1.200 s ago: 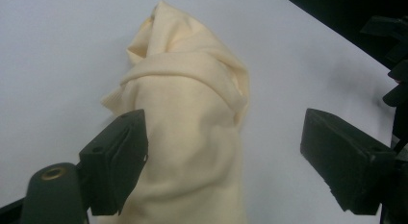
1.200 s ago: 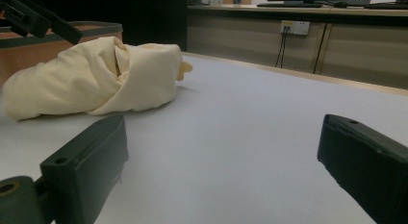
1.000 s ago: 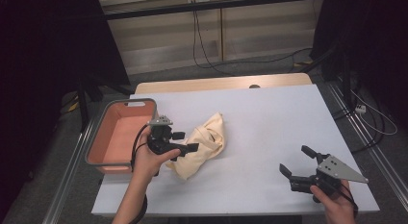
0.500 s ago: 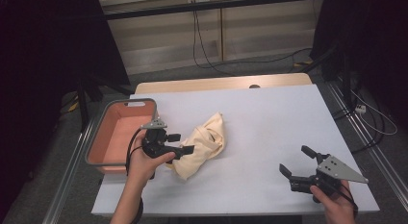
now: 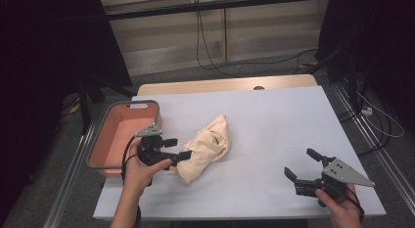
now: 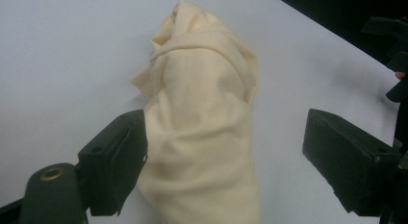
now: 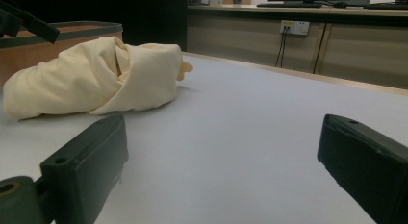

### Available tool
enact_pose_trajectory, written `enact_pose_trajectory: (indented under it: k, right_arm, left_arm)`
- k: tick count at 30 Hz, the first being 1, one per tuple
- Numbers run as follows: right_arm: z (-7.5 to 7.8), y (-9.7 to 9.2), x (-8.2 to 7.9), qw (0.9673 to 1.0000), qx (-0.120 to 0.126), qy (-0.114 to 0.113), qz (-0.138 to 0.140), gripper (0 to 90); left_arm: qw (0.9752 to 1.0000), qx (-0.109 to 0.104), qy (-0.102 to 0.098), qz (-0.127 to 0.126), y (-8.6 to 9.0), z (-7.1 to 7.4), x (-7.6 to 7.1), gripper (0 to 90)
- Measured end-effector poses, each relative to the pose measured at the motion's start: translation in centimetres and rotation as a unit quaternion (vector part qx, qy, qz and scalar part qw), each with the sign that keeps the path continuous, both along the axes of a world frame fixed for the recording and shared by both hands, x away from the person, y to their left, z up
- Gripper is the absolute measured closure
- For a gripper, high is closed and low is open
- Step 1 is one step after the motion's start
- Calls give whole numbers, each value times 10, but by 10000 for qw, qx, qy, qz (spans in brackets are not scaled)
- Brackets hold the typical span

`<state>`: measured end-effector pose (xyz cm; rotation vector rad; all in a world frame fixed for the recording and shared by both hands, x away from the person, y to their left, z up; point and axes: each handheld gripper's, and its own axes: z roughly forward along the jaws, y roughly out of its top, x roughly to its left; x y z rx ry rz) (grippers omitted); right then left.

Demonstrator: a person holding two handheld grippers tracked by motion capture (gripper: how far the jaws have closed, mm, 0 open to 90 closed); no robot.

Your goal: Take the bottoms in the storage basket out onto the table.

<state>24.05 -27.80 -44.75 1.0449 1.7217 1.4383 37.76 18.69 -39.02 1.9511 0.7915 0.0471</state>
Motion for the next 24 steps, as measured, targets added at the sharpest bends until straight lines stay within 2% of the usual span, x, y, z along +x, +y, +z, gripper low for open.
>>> enact_pose_trajectory:
  k: [5,18,24]
  right_arm:
    - [0,0,0,10000,-18,-6,2,34]
    - [0,0,-1,10000,-21,4,13,34]
    - [0,0,-1,10000,-8,1,-2,34]
  left_arm:
    - [10000,-21,-38,45,4,1,-3,162]
    - [9996,-230,-111,122,16,-3,-9,160]
    - [9997,-209,-133,88,17,-3,-11,159]
